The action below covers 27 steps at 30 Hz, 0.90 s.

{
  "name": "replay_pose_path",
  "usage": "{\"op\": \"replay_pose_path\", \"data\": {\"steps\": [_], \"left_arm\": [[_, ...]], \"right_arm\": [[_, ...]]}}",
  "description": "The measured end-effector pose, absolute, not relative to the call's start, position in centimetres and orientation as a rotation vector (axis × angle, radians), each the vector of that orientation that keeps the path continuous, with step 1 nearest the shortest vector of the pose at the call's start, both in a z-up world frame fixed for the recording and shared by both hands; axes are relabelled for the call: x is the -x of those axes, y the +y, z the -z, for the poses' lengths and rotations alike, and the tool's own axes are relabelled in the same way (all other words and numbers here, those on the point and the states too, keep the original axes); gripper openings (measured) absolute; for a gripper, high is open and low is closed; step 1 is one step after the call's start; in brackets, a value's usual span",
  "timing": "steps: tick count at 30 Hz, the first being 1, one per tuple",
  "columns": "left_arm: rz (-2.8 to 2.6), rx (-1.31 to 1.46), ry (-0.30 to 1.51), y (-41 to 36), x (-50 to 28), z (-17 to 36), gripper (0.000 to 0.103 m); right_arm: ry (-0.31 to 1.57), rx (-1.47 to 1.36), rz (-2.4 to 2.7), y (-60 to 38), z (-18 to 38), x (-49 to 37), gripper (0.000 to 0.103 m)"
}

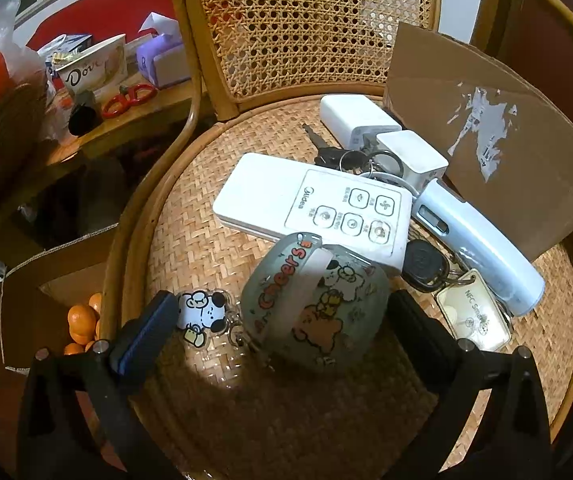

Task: Organize rigid objects
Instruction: 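Return the left gripper to the seat and grasp the round Cheers tin, then carry the Cheers tin into the box and release it beside the remote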

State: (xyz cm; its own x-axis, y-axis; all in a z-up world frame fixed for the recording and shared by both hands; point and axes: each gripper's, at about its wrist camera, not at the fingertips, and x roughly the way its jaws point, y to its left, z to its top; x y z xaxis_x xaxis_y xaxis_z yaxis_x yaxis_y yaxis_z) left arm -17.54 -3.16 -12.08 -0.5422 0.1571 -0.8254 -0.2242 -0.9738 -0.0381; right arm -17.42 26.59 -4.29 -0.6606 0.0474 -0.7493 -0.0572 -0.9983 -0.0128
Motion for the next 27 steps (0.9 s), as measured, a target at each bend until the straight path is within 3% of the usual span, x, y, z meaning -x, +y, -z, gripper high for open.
{"op": "replay_pose_path", "data": {"steps": [4,6,14,19,23,27], "left_arm": [[-2.563,1.374,0.13,-2.7,17.2,11.9,0.099],[-2.58,1.318,0.15,-2.5,16.8,11.2,0.061],[-2.516,1.291,0.011,-2.0,17.5,9.5,0.06],[-2.556,1.176,0.015,-1.0,18.0,6.0,0.06],[-2.501,1.102,-0.081,0.1,18.9,2.8,0.06],[-2.518,0.987,-0.003,2.6,18.8,-0.1,0.06]], "right_arm": [[0.019,1.269,-2.811,26.6,4.3,17.4,0.01],[0.018,1.268,-2.812,26.6,4.3,17.4,0.01],[0.019,1.269,-2.811,26.6,4.3,17.4,0.01],[0.028,1.276,-2.811,26.7,4.3,17.5,0.01],[0.028,1.274,-2.812,26.6,4.3,17.5,0.01],[0.028,1.274,-2.812,26.6,4.3,17.5,0.01]]}}
